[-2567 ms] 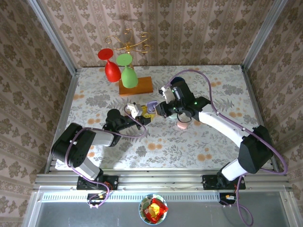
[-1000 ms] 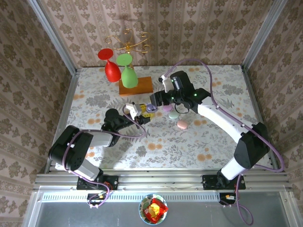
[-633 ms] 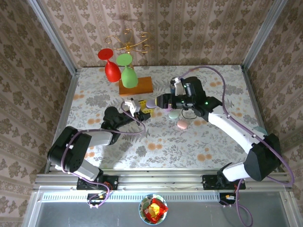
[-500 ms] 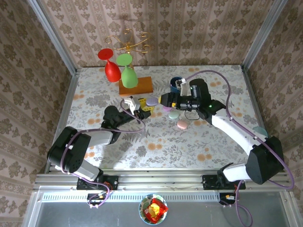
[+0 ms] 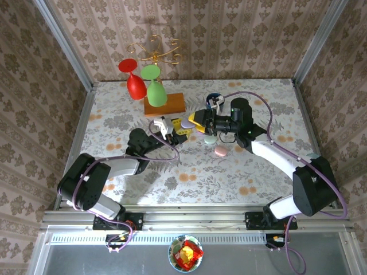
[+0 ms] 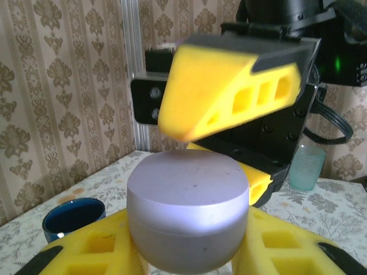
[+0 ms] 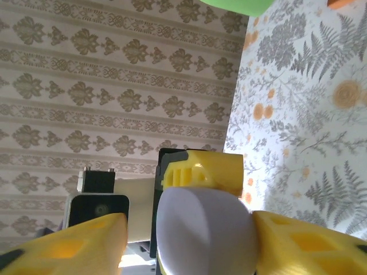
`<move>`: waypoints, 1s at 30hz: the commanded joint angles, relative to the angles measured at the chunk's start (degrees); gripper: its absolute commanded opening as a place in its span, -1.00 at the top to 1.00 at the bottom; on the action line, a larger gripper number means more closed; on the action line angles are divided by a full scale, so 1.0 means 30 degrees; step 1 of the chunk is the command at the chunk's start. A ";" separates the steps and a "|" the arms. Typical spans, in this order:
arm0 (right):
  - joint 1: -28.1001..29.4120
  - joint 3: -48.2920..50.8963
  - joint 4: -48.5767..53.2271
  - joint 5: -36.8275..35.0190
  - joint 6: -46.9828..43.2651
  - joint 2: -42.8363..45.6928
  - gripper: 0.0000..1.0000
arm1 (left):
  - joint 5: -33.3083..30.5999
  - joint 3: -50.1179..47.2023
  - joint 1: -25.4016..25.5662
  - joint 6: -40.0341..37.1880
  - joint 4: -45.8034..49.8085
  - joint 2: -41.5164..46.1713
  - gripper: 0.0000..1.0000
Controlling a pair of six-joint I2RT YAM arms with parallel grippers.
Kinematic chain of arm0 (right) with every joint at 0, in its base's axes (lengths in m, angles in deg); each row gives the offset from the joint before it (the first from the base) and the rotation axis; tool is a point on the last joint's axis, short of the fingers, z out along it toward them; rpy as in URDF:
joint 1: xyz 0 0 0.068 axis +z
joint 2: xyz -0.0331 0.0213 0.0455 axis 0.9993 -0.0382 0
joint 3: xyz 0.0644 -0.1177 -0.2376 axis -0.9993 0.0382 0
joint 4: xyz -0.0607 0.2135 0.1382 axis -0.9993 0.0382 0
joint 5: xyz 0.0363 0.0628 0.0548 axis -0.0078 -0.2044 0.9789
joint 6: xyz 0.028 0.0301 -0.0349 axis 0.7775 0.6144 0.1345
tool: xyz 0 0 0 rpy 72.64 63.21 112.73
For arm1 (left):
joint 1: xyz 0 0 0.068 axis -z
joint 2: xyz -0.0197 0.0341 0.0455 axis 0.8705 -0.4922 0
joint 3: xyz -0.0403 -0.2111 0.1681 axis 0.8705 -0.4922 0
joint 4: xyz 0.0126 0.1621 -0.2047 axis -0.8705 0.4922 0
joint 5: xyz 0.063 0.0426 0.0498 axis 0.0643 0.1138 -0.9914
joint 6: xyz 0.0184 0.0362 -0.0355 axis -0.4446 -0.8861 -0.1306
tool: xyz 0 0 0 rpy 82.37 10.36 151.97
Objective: Insert the wireless bluetooth earbuds into the charging case
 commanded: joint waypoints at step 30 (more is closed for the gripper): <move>-0.1530 0.2928 0.2642 -0.3546 -0.5911 -0.1163 0.69 | -0.1485 -0.2779 0.0361 -0.6648 1.2822 0.6898 -1.00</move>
